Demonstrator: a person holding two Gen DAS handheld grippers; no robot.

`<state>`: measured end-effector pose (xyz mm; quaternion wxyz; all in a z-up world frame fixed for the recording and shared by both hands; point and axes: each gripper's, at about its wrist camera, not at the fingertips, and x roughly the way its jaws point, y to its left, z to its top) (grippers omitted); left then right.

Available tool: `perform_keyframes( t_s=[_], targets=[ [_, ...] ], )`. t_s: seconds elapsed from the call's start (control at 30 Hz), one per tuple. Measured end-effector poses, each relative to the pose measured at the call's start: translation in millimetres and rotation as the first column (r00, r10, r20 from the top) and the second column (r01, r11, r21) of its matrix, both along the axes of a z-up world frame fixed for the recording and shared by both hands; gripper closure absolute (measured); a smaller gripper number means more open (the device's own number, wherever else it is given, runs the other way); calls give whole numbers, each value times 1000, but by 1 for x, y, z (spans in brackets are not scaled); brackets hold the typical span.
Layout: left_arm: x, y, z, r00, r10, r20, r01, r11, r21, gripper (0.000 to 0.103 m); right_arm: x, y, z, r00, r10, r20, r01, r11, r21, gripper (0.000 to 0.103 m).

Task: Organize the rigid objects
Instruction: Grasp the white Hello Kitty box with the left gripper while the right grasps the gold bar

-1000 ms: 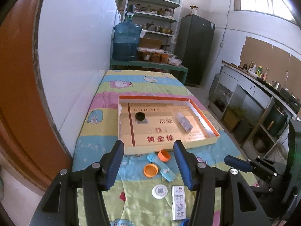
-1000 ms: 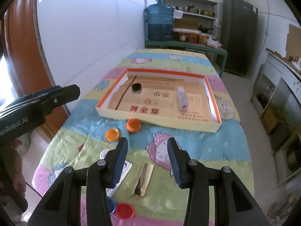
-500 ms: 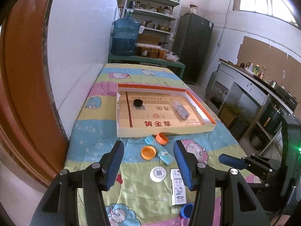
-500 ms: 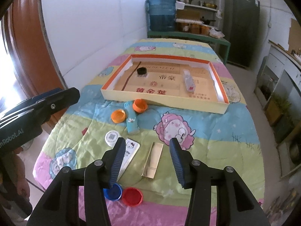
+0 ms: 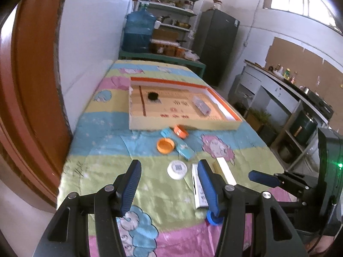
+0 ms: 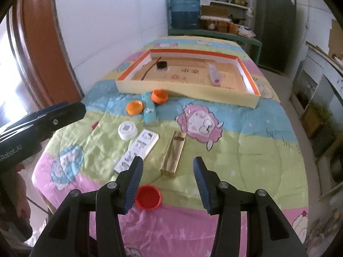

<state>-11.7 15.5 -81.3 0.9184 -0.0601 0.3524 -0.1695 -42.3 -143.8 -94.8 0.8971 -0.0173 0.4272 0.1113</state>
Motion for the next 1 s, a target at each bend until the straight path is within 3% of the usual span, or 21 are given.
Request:
perform_keyframes(
  t_s=[0.3,0.47,0.63,0.77,0.87,1.0],
  targets=[
    [4,-22,-19,995,-75,-69,75,997,-4,48,5,-7,-15,999,-47,-16,47,999,-6,53],
    [12,-45,-28,987,-122,-102,126,992,29,48,20,-26,-19,991,-118,-63,123,990,73,53],
    [24,-65,-44,976,-150,-158,164,984,75,63,27,-38,-15,985,-162,-60,168,979,117,53],
    [28,-71,-54,969,-159,-189,178,980,90,64,31,-40,-12,986,-160,-54,166,977,133,53],
    [27,-72,-54,971,-164,-174,184,977,104,65,34,-36,-11,988,-145,-50,150,979,134,53],
    [27,-67,-55,974,-158,-163,176,979,104,76,39,-27,-13,991,-121,-56,127,985,121,53]
  ],
)
